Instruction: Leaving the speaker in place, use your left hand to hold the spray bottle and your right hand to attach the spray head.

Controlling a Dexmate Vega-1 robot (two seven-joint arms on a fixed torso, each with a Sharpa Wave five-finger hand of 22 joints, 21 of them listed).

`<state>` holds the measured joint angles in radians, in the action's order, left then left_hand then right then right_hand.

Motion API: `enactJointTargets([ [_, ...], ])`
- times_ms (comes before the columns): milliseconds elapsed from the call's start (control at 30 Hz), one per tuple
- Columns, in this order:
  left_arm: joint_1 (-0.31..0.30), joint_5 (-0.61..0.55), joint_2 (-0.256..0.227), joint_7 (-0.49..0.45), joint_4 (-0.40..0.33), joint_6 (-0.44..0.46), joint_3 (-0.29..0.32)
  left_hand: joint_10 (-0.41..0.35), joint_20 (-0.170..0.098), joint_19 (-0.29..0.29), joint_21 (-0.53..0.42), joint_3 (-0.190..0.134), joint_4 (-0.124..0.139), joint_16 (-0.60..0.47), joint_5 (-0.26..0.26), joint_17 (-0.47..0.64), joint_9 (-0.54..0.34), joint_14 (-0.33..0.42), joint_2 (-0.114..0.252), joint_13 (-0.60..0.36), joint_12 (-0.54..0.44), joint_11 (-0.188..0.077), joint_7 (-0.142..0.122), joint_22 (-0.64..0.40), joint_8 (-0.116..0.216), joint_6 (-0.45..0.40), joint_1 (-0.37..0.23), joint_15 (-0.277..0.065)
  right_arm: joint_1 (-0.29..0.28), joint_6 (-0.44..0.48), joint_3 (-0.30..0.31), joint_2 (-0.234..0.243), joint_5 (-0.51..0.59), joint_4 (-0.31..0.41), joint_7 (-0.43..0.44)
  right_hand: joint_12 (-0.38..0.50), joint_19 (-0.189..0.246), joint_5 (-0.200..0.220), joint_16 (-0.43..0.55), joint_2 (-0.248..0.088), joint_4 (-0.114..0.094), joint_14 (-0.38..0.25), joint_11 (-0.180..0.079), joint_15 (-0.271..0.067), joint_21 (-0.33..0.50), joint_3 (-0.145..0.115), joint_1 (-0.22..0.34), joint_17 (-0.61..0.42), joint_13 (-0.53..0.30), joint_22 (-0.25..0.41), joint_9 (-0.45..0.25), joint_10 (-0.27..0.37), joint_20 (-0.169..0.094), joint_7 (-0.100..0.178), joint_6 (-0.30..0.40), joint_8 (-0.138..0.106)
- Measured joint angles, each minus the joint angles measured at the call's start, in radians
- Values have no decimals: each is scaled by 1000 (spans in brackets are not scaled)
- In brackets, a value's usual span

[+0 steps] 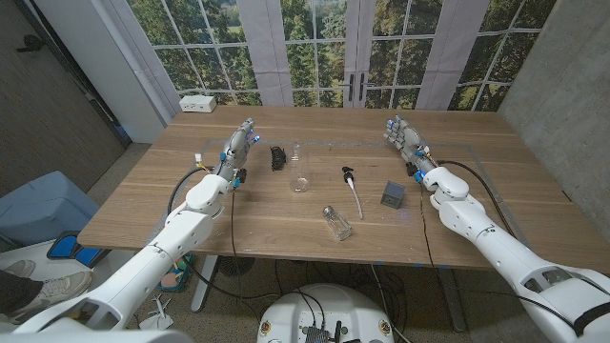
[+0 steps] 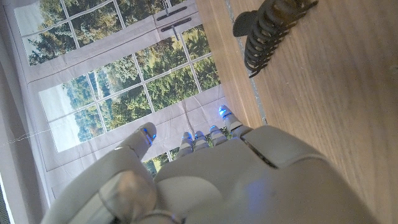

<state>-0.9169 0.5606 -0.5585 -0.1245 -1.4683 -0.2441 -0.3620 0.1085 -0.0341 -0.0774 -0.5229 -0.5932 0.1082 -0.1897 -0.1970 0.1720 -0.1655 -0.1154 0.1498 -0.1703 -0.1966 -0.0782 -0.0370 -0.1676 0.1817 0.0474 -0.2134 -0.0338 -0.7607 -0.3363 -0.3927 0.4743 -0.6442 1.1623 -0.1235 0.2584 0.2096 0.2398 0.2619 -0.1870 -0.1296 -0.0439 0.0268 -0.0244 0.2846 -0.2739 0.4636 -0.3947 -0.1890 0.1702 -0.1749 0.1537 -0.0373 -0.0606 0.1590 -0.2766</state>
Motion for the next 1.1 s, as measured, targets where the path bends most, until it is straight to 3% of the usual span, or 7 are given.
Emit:
enactJointTargets([
  [267,2,-42,-13,-1,-2,-12,-14,-45,2,52,7,23,-79,0,8,-5,0,54,-75,0,0,-10,-21,0,7,-45,0,0,-34,15,-5,23,42,66,66,-8,19,-24,0,24,48,-17,18,17,-4,-14,24,19,-3,0,0,18,19,-11,11,15],
  [500,10,-95,-26,-1,-2,-25,-31,-71,1,81,14,50,-126,0,12,-5,-5,84,-132,0,0,-11,-35,-3,7,-59,4,2,-69,35,-6,48,80,133,133,-8,26,-27,-7,39,72,-22,25,27,-8,-17,39,30,-4,0,0,25,27,-20,20,22],
  [933,14,-198,-63,-15,-18,-32,-60,-82,0,103,24,66,-166,0,12,-4,-5,100,-172,-5,0,-11,-40,-3,7,-64,-7,0,-125,75,-11,89,165,246,246,-15,37,-34,-11,58,111,-31,30,35,-11,-26,58,42,-4,0,0,30,37,-26,26,30],
  [1100,14,-241,-75,-20,-29,-28,-67,-82,2,109,26,67,-175,0,12,-4,-5,105,-182,-5,0,-11,-40,-3,7,-64,-8,2,-145,98,-12,108,196,294,284,-15,41,-34,-11,47,120,-35,32,39,-11,-27,68,47,-4,0,0,40,41,-21,32,30],
])
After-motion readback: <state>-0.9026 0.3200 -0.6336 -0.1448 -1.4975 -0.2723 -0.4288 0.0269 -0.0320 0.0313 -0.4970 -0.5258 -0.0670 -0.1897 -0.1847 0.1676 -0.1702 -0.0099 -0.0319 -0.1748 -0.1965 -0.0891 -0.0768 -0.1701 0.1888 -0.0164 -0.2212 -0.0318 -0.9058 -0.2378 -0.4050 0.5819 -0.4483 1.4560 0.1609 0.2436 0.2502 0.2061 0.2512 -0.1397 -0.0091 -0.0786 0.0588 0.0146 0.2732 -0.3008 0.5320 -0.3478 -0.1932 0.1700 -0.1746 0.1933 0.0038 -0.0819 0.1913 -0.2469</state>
